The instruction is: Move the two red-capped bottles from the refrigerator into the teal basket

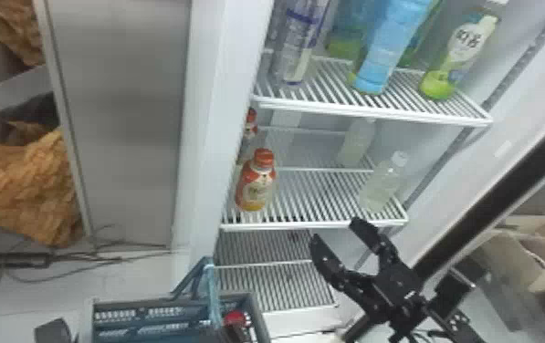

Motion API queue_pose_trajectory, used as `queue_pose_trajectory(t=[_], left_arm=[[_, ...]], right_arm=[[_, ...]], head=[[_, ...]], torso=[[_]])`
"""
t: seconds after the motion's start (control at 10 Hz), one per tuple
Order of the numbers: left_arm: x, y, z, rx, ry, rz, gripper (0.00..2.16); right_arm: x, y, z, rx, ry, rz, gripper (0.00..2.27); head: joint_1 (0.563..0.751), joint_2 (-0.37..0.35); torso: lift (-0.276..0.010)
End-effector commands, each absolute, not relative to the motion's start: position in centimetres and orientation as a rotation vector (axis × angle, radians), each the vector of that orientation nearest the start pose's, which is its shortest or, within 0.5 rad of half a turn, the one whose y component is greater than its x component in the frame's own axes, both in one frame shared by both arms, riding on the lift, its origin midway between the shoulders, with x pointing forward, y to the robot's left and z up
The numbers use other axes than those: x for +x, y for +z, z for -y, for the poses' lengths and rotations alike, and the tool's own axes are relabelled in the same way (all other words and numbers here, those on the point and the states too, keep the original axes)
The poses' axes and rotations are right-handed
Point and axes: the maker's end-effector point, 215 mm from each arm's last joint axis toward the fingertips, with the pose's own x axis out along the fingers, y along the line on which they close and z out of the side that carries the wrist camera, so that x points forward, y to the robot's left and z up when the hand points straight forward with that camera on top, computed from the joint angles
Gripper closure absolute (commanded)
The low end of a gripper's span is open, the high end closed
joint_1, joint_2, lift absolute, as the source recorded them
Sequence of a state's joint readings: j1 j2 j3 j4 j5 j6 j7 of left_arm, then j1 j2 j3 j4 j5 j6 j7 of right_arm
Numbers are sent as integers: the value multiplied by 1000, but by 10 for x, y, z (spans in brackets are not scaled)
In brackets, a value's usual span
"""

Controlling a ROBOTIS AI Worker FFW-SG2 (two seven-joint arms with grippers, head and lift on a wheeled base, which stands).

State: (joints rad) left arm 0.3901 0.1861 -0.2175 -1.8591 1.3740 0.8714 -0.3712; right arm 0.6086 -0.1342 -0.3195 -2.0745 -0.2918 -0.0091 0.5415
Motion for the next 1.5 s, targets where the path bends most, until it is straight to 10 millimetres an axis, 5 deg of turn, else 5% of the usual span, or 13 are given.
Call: queue_pose_trajectory(t=[0.0,0.2,0.5,1.4], left_arm=[[281,-376,60,-1348,-982,-823,1151],[278,-376,62,-1346,-985,-827,1151],[277,-379,63,-1345,-984,-835,1151],[278,-377,63,-1348,-986,-831,1151]], right_arm=[[393,-323,305,23,273,27,213],[394,-325,310,89,204,91,214],[399,-316,278,163,173,136,214],[399,-323,270,175,163,100,214]], head=[[695,-350],[695,-350],[695,-350],[695,-350]], torso=[[-228],[-228],[-228],[-228]])
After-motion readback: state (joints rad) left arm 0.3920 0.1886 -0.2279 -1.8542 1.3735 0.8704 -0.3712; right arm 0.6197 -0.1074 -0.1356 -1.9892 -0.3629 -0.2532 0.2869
